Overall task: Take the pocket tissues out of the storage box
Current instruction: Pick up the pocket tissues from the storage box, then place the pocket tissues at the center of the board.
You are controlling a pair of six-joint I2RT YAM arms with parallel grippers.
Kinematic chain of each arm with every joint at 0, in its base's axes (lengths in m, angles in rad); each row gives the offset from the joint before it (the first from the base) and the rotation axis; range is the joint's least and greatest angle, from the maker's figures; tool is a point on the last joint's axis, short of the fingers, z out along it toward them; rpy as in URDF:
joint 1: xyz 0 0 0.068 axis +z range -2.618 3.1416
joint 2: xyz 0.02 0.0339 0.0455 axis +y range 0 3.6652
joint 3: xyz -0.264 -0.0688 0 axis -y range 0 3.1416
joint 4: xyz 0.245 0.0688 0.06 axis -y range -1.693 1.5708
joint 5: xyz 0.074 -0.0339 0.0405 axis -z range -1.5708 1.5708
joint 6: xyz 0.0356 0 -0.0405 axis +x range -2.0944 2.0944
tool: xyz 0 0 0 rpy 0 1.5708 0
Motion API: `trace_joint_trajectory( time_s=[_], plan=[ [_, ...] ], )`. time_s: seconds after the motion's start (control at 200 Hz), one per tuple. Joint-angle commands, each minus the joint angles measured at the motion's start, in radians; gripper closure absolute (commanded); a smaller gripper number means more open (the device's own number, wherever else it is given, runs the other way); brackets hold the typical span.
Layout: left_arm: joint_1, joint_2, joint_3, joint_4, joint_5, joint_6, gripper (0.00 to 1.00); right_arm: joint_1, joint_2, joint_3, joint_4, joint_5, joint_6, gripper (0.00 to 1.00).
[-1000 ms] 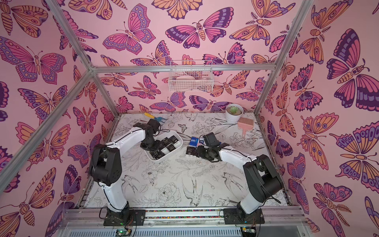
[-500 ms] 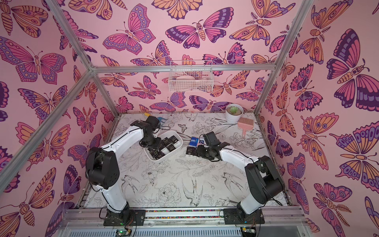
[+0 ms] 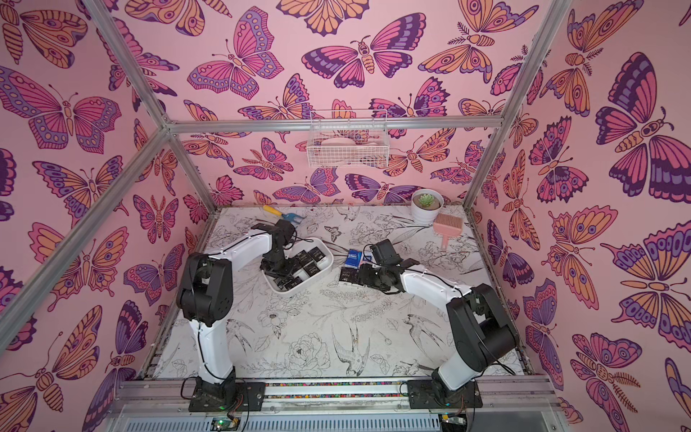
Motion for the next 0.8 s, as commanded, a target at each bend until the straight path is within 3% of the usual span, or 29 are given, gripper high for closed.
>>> trace_joint_trajectory(
  time_s=[0.0,0.3,0.541,0.701,0.796],
  plan=[
    [0.002,-0.032,0.000,-0.017,0.004,-0.006,0.77,0.006,-0.017,-0.005,-0.012,-0.007,-0.018,0.39],
    [0.003,-0.136,-0.008,-0.018,0.010,-0.013,0.97,0.004,-0.053,-0.025,-0.004,-0.002,-0.017,0.39],
    [0.002,-0.245,0.019,-0.023,0.085,-0.059,0.99,0.000,-0.072,-0.025,-0.020,0.003,-0.022,0.39],
    [-0.047,-0.357,-0.044,0.086,0.273,-0.227,0.95,-0.016,-0.086,-0.025,-0.046,0.006,-0.030,0.39],
    [-0.141,-0.400,-0.125,0.191,0.281,-0.366,0.93,-0.023,-0.095,-0.032,-0.067,0.015,-0.035,0.39]
  ],
)
